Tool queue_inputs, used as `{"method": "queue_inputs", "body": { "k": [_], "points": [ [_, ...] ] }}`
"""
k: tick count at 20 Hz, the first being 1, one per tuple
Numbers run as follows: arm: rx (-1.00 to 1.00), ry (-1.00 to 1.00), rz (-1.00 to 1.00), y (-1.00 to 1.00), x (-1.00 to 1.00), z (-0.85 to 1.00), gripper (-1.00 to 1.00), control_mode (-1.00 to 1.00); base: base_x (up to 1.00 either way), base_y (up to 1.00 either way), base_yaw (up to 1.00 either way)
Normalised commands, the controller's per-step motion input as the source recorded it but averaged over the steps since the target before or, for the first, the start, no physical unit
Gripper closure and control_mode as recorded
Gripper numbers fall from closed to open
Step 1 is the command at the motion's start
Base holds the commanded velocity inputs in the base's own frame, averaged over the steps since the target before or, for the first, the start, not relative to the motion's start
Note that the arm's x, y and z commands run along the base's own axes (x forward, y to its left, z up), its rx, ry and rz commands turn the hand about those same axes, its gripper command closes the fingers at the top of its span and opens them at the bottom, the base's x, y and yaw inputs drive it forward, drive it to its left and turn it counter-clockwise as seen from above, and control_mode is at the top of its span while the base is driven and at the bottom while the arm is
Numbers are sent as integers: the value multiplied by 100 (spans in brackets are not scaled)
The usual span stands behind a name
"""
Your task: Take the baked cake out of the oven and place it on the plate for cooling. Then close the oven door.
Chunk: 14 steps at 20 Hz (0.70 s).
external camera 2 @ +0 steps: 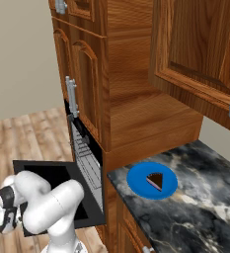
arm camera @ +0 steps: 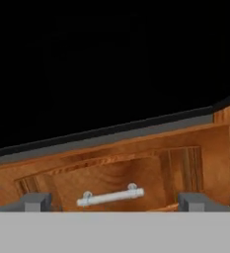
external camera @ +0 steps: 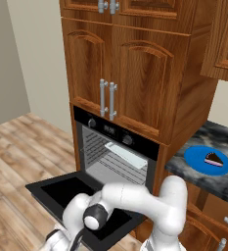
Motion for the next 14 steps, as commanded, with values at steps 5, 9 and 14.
{"method": "queue_inputs", "body": {
  "k": [5, 9, 14],
  "points": [
    [-20, -57, 0, -1, 9, 62, -100, -100, 0, 0, 0],
    [-35, -73, -1, -8, 0, 79, -100, -100, 0, 0, 0],
    [-31, -53, -9, -29, 8, 96, -100, -100, 0, 0, 0]
  ]
}}
